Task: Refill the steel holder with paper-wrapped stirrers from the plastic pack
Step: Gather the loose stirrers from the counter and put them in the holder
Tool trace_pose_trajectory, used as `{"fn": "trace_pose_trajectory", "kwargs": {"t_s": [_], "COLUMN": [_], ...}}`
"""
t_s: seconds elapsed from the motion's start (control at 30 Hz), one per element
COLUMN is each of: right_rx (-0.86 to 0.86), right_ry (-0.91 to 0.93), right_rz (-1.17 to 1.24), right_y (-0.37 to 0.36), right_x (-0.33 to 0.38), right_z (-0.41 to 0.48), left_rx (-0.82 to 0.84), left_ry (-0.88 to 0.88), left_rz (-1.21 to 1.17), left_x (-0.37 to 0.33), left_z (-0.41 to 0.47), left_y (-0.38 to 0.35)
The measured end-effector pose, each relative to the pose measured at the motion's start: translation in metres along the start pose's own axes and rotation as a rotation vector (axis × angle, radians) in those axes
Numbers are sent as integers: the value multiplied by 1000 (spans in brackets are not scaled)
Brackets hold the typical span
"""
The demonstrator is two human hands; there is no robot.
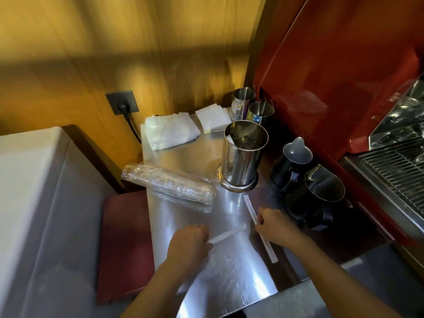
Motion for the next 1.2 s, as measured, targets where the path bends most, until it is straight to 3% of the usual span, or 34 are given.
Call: {"fn": "trace_pose_trajectory", "kwargs": {"t_s": [0.1, 0.23, 0.57, 0.7, 0.83, 0.97, 1.1, 1.2], "right_rx": [-97, -26, 104, 65, -51, -234, -326, -532], "right_ry": [33, -46, 53, 140, 318, 601, 836, 947], "right_rz": [-28, -101, -304, -184, 37, 208, 462, 493], "right_y": [12, 7, -1, 15, 63, 132, 192, 234], "right_x": [10, 19, 29, 38, 72, 111, 140, 151], "right_z": [5, 17, 21, 16, 3, -23, -57, -76], "left_rx": [-59, -122, 127, 126, -70, -375, -677, -972], "left_ry": [-22, -61, -76, -52, -70, -107, -179, -227], "left_rz": [22, -3, 176, 114, -192, -482, -615, -622], "left_x": [0, -28, -55, -43, -28, -17, -18, -25], "left_z": [1, 8, 33, 33, 32, 24, 15, 4], "left_y": [10, 12, -10, 12, 80, 167, 247, 301]}}
Point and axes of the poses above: each hand's wrist, its own z-axis towards the middle knuckle, its own y-axis out of the back of the hand, x = y × z, the point moved 8 cm from there along z, towards the middle knuckle, and after that the axes turned 9 degrees about z, right-handed, at the moved point
